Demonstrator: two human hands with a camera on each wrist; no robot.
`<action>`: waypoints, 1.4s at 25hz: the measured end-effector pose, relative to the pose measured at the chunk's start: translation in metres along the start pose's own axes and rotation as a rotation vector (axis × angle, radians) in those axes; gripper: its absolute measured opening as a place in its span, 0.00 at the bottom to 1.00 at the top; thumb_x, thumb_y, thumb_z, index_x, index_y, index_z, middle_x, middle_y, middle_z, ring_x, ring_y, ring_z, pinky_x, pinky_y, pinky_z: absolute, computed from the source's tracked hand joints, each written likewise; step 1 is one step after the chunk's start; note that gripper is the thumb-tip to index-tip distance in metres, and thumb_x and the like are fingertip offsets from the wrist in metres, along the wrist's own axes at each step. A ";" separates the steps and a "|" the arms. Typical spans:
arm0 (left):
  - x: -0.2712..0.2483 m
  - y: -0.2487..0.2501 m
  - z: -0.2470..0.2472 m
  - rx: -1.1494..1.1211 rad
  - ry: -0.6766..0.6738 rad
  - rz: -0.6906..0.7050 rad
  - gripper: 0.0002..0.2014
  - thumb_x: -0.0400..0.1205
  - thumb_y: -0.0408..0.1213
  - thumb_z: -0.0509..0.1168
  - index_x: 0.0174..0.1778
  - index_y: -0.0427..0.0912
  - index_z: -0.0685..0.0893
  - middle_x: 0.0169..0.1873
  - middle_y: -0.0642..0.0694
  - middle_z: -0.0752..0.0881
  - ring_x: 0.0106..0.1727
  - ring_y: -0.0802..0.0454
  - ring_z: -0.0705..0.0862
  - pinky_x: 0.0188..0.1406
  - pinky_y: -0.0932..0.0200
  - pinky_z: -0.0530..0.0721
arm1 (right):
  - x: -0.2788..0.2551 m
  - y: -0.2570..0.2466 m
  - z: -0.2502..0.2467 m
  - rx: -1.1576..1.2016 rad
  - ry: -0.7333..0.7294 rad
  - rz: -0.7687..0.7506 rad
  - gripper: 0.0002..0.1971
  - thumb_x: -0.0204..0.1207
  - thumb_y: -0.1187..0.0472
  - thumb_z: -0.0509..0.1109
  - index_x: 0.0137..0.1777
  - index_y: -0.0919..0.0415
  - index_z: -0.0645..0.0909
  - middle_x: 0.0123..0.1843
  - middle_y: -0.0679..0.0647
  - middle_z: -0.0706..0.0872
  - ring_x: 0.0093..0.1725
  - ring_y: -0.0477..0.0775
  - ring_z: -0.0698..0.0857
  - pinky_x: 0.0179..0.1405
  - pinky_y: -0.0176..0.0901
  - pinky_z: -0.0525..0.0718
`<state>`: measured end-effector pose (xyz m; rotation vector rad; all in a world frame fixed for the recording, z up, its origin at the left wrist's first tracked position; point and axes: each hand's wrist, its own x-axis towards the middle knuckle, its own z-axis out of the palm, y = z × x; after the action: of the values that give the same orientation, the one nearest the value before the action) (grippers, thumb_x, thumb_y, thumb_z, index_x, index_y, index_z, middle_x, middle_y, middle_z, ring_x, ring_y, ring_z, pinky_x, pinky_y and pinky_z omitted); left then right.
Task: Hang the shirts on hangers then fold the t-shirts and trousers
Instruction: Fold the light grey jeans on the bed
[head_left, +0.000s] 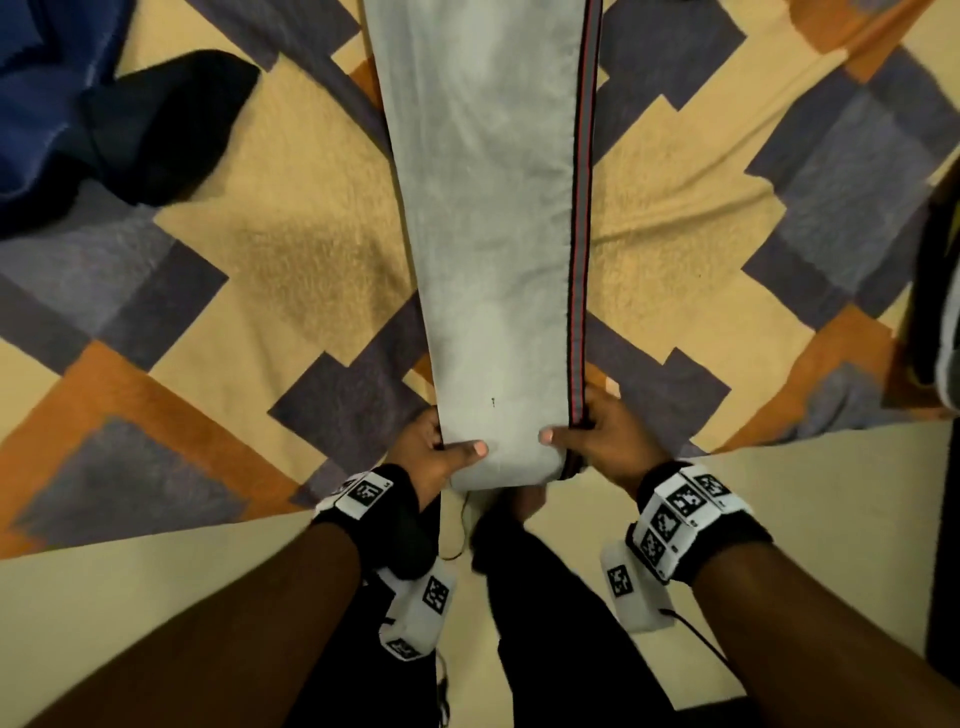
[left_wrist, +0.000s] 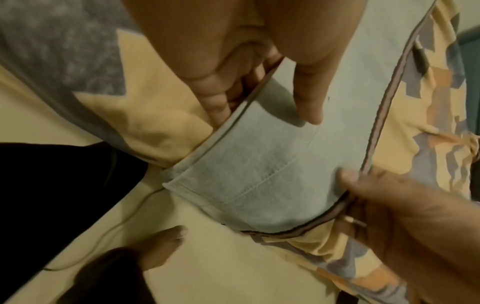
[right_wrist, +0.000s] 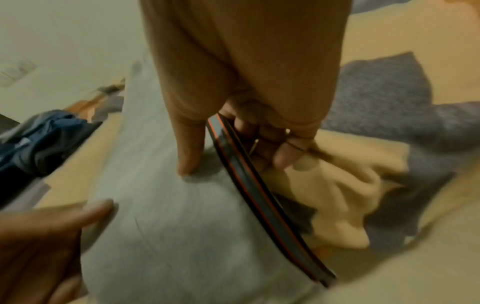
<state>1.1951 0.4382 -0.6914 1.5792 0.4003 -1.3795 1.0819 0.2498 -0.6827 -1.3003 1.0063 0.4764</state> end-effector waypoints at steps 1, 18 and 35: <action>0.000 -0.006 0.003 -0.015 0.005 -0.004 0.19 0.73 0.26 0.74 0.57 0.45 0.80 0.56 0.42 0.87 0.56 0.46 0.85 0.53 0.52 0.82 | -0.006 0.014 0.003 -0.028 -0.069 0.033 0.26 0.66 0.69 0.79 0.63 0.50 0.81 0.63 0.50 0.87 0.63 0.50 0.85 0.63 0.57 0.83; -0.058 -0.140 0.008 0.182 -0.027 -0.143 0.20 0.76 0.22 0.70 0.64 0.26 0.78 0.61 0.35 0.83 0.63 0.39 0.82 0.55 0.54 0.82 | -0.066 0.130 0.020 -0.048 -0.252 0.157 0.19 0.71 0.74 0.76 0.60 0.60 0.81 0.52 0.52 0.88 0.51 0.51 0.87 0.57 0.47 0.85; -0.180 -0.130 0.038 0.311 0.273 -0.061 0.18 0.69 0.39 0.79 0.48 0.46 0.78 0.41 0.48 0.84 0.39 0.54 0.82 0.35 0.65 0.80 | -0.189 0.112 0.032 0.306 0.043 0.092 0.25 0.68 0.73 0.78 0.51 0.55 0.65 0.43 0.58 0.87 0.34 0.46 0.86 0.27 0.37 0.82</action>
<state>1.0195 0.5302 -0.5836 2.0378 0.4132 -1.3219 0.9073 0.3523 -0.5917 -0.9976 1.1300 0.3489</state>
